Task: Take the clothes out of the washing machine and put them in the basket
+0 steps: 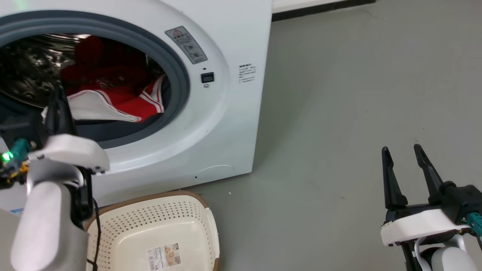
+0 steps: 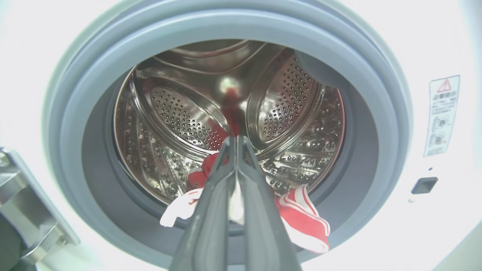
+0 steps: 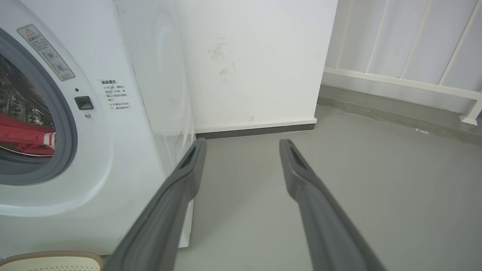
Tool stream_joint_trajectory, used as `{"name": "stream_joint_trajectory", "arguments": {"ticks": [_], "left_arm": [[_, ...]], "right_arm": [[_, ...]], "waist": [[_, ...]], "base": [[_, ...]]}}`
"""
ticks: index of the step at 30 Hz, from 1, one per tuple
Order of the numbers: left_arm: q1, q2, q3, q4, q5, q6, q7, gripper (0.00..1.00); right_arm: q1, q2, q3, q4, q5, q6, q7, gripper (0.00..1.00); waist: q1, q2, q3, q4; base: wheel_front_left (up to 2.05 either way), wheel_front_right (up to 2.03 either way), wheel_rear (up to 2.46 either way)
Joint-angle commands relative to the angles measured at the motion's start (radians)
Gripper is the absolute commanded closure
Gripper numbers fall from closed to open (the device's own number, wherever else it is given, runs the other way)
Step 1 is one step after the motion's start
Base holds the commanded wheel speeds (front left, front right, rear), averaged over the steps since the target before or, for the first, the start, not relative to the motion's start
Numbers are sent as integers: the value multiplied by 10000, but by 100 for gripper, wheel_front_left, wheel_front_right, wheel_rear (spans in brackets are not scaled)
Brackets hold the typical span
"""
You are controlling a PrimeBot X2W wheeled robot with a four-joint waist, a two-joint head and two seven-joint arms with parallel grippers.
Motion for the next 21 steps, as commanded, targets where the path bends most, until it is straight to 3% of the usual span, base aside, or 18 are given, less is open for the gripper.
{"name": "stream_joint_trajectory", "arguments": {"ticks": [1,12,21], "left_arm": [[315,-74,-19,-239,-4,51,-12,100],[3216,-959,-889,-2520,-34,336,341,100],[5253,-1611,-1483,-2146,-304,544,743,100]], "right_arm": [[133,-3,-31,-74,-27,-7,37,0],[644,-2,-55,-493,-180,-7,401,0],[851,-3,-47,-963,-376,-7,710,0]], "waist": [[3,0,-157,196],[3,0,-496,894],[3,0,-416,1315]], "base": [[0,0,0],[0,0,0],[0,0,0]]}}
